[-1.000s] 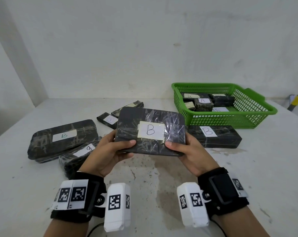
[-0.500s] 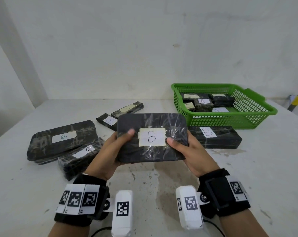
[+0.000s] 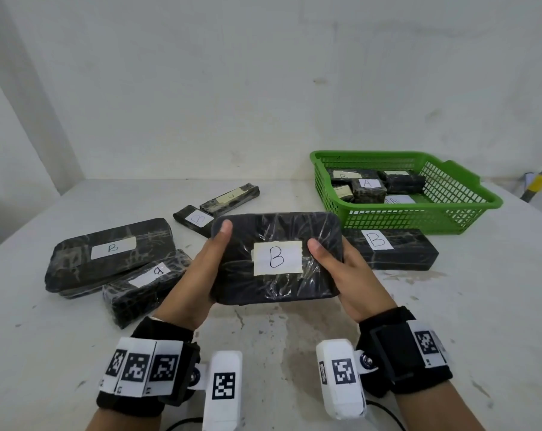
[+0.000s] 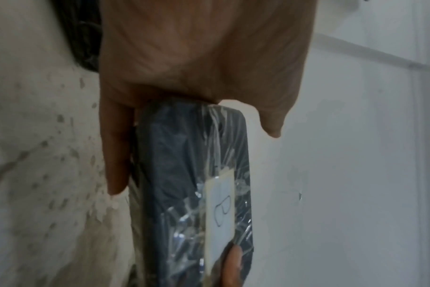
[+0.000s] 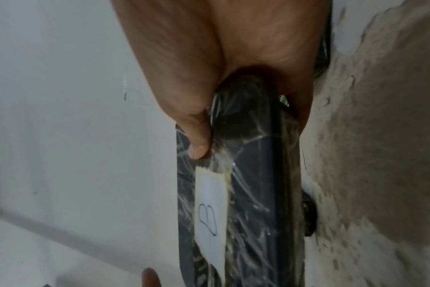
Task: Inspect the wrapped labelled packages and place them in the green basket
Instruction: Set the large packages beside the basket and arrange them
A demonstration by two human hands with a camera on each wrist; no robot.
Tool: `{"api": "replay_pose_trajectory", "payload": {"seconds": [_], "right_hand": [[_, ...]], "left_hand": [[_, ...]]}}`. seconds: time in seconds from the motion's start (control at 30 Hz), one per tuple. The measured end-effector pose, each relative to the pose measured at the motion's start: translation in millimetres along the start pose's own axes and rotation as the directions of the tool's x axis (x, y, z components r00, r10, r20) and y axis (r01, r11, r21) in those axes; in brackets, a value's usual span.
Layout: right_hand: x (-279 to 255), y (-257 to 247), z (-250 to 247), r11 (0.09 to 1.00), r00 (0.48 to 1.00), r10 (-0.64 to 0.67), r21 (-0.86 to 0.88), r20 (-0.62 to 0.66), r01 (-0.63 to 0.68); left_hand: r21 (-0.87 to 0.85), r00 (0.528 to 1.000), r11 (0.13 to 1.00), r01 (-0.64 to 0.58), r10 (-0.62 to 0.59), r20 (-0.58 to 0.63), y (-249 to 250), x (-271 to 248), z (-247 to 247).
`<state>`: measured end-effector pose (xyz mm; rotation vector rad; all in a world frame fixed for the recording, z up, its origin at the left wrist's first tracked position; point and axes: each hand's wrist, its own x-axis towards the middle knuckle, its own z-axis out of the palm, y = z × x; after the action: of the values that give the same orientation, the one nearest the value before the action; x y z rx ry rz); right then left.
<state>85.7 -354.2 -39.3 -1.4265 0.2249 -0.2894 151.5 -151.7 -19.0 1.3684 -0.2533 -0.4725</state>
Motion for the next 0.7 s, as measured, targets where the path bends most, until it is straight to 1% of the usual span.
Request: {"api": "replay_pose_trajectory", "payload": {"seconds": [0.07,0.17,0.23,0.27,0.37,0.47,0.53,0.6,0.7], "right_hand": [[-2.0,-2.4,1.4,1.000,1.000,-0.015,-0.006,-0.004,0.015],[-4.1,-1.0,5.6,0.998,0.999,-0.047,-0.047,-0.020,0.046],[-4.4,-0.4,8.9,0.996,0.999,-0.044,-0.074,-0.019,0.042],[-4.1,0.1,10.0,0.997,0.999,-0.040,-0.071,-0.027,0.038],[-1.6,-0.8,9.2,0.995,0.993,-0.065,-0.082,-0.103,0.056],[-4.4,-3.1,7.0,0.990,0.988,-0.090,-0.120,-0.123,0.075],[-5.6,-6.3,6.9,0.988,0.987,-0.119,-0.116,-0.112,0.106],[-4.9,-7.7,5.0,0.980,0.981,-0.169,-0.121,-0.093,0.157],[-3.1,-6.4,2.2,0.963,0.972,-0.233,-0.141,0.007,0.232]], "left_hand": [[-0.031,1.000,1.000,-0.003,0.003,-0.018,-1.0,0.8,1.3],[-0.027,0.990,0.999,-0.024,0.020,-0.141,-4.8,5.2,1.5],[-0.025,0.986,0.999,-0.029,0.025,-0.162,-6.6,6.4,1.5],[-0.027,0.987,0.999,-0.035,0.031,-0.160,-6.7,6.1,1.4],[-0.040,0.992,0.998,-0.047,0.042,-0.121,-4.9,3.9,2.6],[-0.052,1.000,0.999,0.002,-0.002,0.000,-2.3,0.7,2.7],[-0.057,0.998,0.998,0.033,-0.030,0.051,1.0,-0.6,1.5],[-0.066,0.997,0.996,0.060,-0.057,0.046,4.9,-1.7,0.4],[-0.119,0.997,0.990,0.073,-0.069,0.031,6.9,-2.6,0.0]]}}
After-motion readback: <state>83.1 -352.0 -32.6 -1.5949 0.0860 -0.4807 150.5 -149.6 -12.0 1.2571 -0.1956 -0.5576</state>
